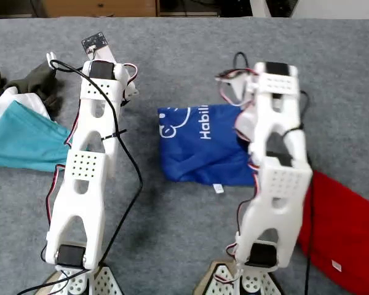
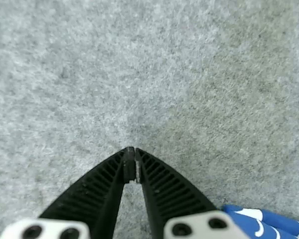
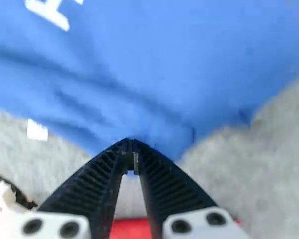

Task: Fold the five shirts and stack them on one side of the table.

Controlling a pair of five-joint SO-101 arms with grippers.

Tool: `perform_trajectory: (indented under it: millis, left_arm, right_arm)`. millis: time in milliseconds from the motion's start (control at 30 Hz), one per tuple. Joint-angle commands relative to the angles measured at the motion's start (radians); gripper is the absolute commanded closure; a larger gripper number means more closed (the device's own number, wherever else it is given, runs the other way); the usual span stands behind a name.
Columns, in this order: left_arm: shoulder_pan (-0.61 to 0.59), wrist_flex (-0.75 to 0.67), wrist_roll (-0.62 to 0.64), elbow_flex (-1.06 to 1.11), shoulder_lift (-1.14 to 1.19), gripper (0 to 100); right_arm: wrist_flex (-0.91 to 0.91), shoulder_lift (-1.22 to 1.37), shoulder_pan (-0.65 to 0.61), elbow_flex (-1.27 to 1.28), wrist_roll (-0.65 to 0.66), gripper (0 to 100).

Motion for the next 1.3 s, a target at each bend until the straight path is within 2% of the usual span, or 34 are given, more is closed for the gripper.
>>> perform_trajectory:
  millis: [0, 167, 300, 433, 567, 633, 733, 1000, 1133, 1267]
  left_arm:
    - [-0.008, -0.012, -0.003, -0.014, -0.013, 98]
    - [-0.006, -0.012, -0.003, -0.014, -0.013, 98]
    - [-0.005, -0.012, -0.003, -0.014, -0.012, 98]
    - [-0.003, -0.012, -0.003, -0.014, -0.012, 98]
    - [-0.003, -0.012, -0.003, -0.014, -0.012, 98]
    - [-0.003, -0.012, -0.003, -0.014, -0.012, 98]
    - [-0.003, -0.029, -0.003, -0.005, -0.012, 98]
    - [0.002, -0.034, -0.003, -0.005, -0.010, 98]
    - [0.000, -0.034, -0.003, -0.005, -0.010, 98]
    - [0.000, -0.034, -0.003, -0.005, -0.010, 98]
  right_arm:
    - [0.020, -0.156, 0.065, 0.108, 0.046, 99.0]
    - [0.015, -0.225, 0.119, 0.222, 0.061, 99.0]
    - [-0.002, -0.231, 0.124, 0.206, 0.057, 99.0]
    - [-0.015, -0.223, -0.018, 0.042, 0.020, 99.0]
    - [-0.150, -0.171, -0.162, -0.096, -0.040, 99.0]
    - [-0.212, -0.105, -0.197, -0.150, -0.084, 99.0]
    - [-0.160, -0.005, -0.223, -0.242, -0.175, 99.0]
    - [0.023, 0.182, -0.143, -0.364, -0.176, 99.0]
    - [0.023, 0.154, -0.085, -0.282, -0.176, 99.0]
    - [0.023, 0.067, -0.039, -0.142, -0.121, 99.0]
